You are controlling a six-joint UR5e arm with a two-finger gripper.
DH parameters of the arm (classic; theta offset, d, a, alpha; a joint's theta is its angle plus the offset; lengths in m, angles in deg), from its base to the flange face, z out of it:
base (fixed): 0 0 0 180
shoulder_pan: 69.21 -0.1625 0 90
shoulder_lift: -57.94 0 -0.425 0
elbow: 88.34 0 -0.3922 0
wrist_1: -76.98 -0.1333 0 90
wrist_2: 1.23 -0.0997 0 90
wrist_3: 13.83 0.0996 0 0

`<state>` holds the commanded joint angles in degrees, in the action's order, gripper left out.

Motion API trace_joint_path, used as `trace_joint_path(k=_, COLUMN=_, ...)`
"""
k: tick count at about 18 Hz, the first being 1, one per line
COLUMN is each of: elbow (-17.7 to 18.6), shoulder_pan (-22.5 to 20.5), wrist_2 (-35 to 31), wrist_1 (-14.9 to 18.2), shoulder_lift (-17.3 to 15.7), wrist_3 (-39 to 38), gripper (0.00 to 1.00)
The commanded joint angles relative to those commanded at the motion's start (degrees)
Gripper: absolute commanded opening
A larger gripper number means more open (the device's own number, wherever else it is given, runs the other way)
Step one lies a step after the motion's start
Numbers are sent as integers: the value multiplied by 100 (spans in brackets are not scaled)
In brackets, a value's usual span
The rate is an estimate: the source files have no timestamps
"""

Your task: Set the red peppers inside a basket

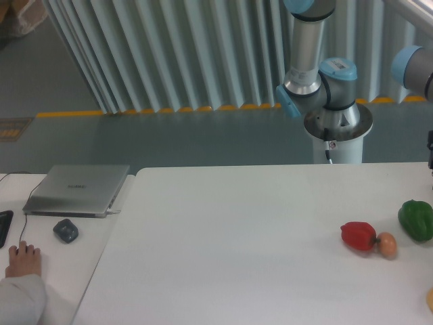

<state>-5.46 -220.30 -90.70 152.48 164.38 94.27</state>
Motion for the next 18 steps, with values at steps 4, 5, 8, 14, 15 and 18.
trace_joint_path(k=4, elbow=0, shoulder_pan=9, wrist_2=9, wrist_1=9, shoulder_lift=-9, wrist_3=9, gripper=100)
trace_joint_path(k=5, elbow=0, shoulder_pan=9, wrist_2=17, wrist_1=9, shoulder_lift=-9, wrist_3=44, gripper=100)
trace_joint_path(k=8, elbow=219, shoulder_pan=17, wrist_2=-43, wrist_1=-70, shoulder_lift=-26, wrist_3=-8, gripper=100)
trace_joint_path(k=14, elbow=510, shoulder_pan=35, wrist_2=-9, wrist_1=-246, shoulder_lift=-158, wrist_3=-308, gripper=100)
trace_joint_path(k=15, elbow=510, shoulder_pan=35, wrist_2=-26, wrist_1=-246, shoulder_lift=-167, wrist_3=-255, gripper=100)
trace_joint_path(k=18, elbow=484, shoulder_pan=438, wrist_2=-323, wrist_1=-281, shoulder_lift=-88, wrist_3=-229, gripper=100)
